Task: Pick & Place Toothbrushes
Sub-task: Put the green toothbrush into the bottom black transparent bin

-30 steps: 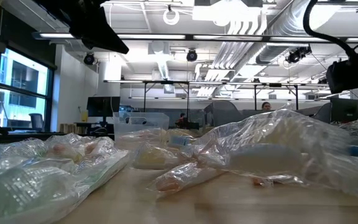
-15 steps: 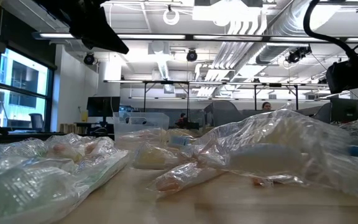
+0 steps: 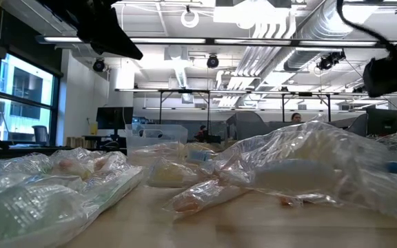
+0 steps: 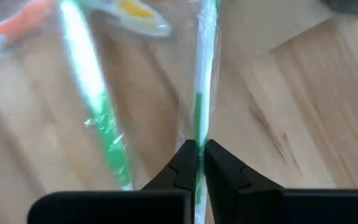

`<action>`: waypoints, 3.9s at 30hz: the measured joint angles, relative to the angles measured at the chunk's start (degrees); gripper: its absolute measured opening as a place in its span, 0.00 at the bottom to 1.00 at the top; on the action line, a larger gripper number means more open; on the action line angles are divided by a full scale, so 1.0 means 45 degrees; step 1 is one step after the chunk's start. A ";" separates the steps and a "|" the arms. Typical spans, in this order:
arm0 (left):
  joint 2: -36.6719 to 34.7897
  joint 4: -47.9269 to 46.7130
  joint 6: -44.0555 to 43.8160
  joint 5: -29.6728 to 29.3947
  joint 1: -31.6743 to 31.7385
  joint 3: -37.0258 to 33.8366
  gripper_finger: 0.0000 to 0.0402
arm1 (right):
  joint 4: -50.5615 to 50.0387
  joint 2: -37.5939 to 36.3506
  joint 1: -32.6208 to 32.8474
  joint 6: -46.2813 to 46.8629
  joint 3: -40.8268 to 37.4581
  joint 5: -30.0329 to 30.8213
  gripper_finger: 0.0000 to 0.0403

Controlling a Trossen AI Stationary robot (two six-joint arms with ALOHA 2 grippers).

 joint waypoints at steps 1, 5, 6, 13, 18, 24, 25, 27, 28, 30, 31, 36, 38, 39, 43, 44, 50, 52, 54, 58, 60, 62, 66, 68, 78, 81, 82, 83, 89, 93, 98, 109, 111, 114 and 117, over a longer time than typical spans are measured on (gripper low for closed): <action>0.0000 0.0000 0.0009 0.0000 0.0001 0.0000 0.03 | -0.0013 -0.0172 0.0009 -0.0005 0.0000 -0.0144 0.03; 0.0000 -0.0015 0.0024 0.0002 -0.0002 0.0000 0.03 | -0.0074 -0.0739 0.0089 -0.0011 0.0000 -0.0148 0.03; 0.0000 -0.0024 0.0024 0.0002 0.0002 0.0000 0.03 | -0.0131 -0.0884 0.0128 -0.0057 0.0000 -0.0138 0.02; 0.0000 -0.0049 0.0024 0.0008 -0.0002 0.0000 0.03 | -0.0081 -0.1901 0.0291 -0.0284 0.0006 0.0003 0.02; 0.0000 -0.0053 0.0024 0.0074 0.0002 0.0000 0.03 | 0.0476 -0.2705 0.0291 -0.0403 0.0019 0.0195 0.02; 0.0000 -0.0049 0.0024 0.0080 -0.0002 0.0000 0.03 | 0.2019 -0.3616 0.0290 -0.1747 0.0024 0.2145 0.02; 0.0000 -0.0049 0.0024 0.0080 0.0002 0.0000 0.03 | 0.2341 -0.3729 0.0287 -0.2095 0.0024 0.2681 0.02; 0.0000 -0.0049 0.0024 0.0075 0.0001 0.0000 0.03 | 0.2876 -0.3919 0.0282 -0.2871 0.0024 0.3622 0.02; 0.0000 -0.0049 0.0024 0.0072 0.0002 0.0000 0.03 | 0.3087 -0.3992 0.0282 -0.3262 0.0024 0.4032 0.02; 0.0000 -0.0049 0.0024 0.0070 0.0001 0.0000 0.03 | 0.3474 -0.4070 0.0282 -0.4060 0.0029 0.4812 0.02; 0.0000 -0.0049 0.0024 0.0069 0.0001 0.0000 0.03 | 0.3628 -0.4078 0.0282 -0.4421 0.0029 0.5224 0.02; 0.0000 -0.0044 0.0020 0.0046 0.0002 0.0000 0.03 | 0.4131 -0.4079 0.0055 -0.5830 0.0029 0.6897 0.02; 0.0000 -0.0044 0.0024 0.0041 0.0002 0.0000 0.03 | 0.4220 -0.4079 -0.0182 -0.6285 0.0029 0.7493 0.02; 0.0000 -0.0044 0.0022 0.0041 -0.0002 0.0000 0.03 | 0.4310 -0.4079 -0.0312 -0.6526 0.0029 0.7747 0.02; 0.0000 -0.0044 0.0020 0.0036 -0.0002 0.0000 0.03 | 0.4764 -0.4072 -0.0907 -0.7646 0.0029 0.8544 0.02; 0.0001 -0.0044 0.0019 0.0036 0.0002 0.0000 0.03 | 0.4930 -0.4037 -0.1063 -0.7962 0.0029 0.8707 0.02; 0.0002 -0.0044 0.0019 0.0015 -0.0002 0.0000 0.03 | 0.5571 -0.3715 -0.2050 -0.9486 0.0034 0.8524 0.02; 0.0000 -0.0044 0.0019 -0.0002 -0.0001 0.0000 0.03 | 0.5546 -0.3550 -0.2375 -0.9746 0.0034 0.8307 0.02; 0.0000 -0.0044 0.0019 -0.0002 0.0002 0.0000 0.03 | 0.5523 -0.3357 -0.2692 -1.0017 0.0034 0.8167 0.02; 0.0000 -0.0044 0.0019 -0.0002 0.0002 0.0000 0.03 | 0.5503 -0.2724 -0.3443 -1.0348 0.0034 0.7493 0.02; 0.0000 -0.0049 0.0019 -0.0002 -0.0002 0.0000 0.03 | 0.5508 -0.2359 -0.3862 -1.0355 0.0034 0.7032 0.02; 0.0000 -0.0049 0.0019 0.0002 -0.0001 0.0000 0.03 | 0.5411 -0.1992 -0.4220 -1.0355 0.0034 0.6534 0.02; 0.0000 -0.0049 0.0019 0.0002 -0.0002 0.0000 0.03 | 0.5123 -0.1337 -0.4887 -1.0350 0.0034 0.5513 0.02; 0.0000 -0.0053 0.0019 0.0002 0.0000 0.0000 0.03 | 0.4848 -0.1110 -0.5146 -1.0326 0.0034 0.5053 0.02; 0.0000 -0.0053 0.0024 0.0012 -0.0002 0.0000 0.03 | 0.3289 -0.0966 -0.6049 -0.9316 0.0034 0.3511 0.02; 0.0002 -0.0056 0.0024 0.0012 0.0002 0.0000 0.03 | 0.3187 -0.0966 -0.6243 -0.9292 0.0034 0.2913 0.02; 0.0000 -0.0053 0.0024 0.0012 0.0002 0.0000 0.03 | 0.3196 -0.0966 -0.6290 -0.9296 0.0034 0.2750 0.02; 0.0000 -0.0053 0.0024 0.0012 -0.0001 0.0000 0.03 | 0.3196 -0.0966 -0.6324 -0.9289 0.0034 0.2557 0.02; 0.0000 -0.0058 0.0024 0.0075 0.0002 0.0000 0.03 | 0.3220 -0.0966 -0.6331 -0.9324 0.0034 0.2322 0.12; 0.0003 -0.0053 0.0024 0.0075 0.0000 0.0000 0.03 | 0.3239 -0.0966 -0.6319 -0.9459 0.0034 0.2327 0.22; 0.0000 -0.0058 0.0024 0.0070 0.0002 0.0000 0.03 | 0.3395 -0.1261 -0.6319 -0.9558 0.0034 0.2244 0.32; 0.0002 -0.0114 0.0024 0.0046 0.0000 0.0000 0.03 | 0.3533 -0.3147 -0.6319 -0.9292 0.0039 0.1601 0.30; 0.0005 -0.0152 0.0024 0.0036 -0.0002 0.0000 0.03 | 0.3763 -0.3532 -0.6278 -0.9287 0.0039 0.1124 0.28; 0.0005 -0.0155 0.0024 -0.0002 -0.0002 0.0000 0.03 | 0.3842 -0.4029 -0.6052 -0.9287 0.0044 0.0574 0.24; 0.0002 -0.0155 0.0024 0.0000 0.0000 0.0000 0.03 | 0.3983 -0.4473 -0.5742 -0.9290 0.0044 0.0483 0.20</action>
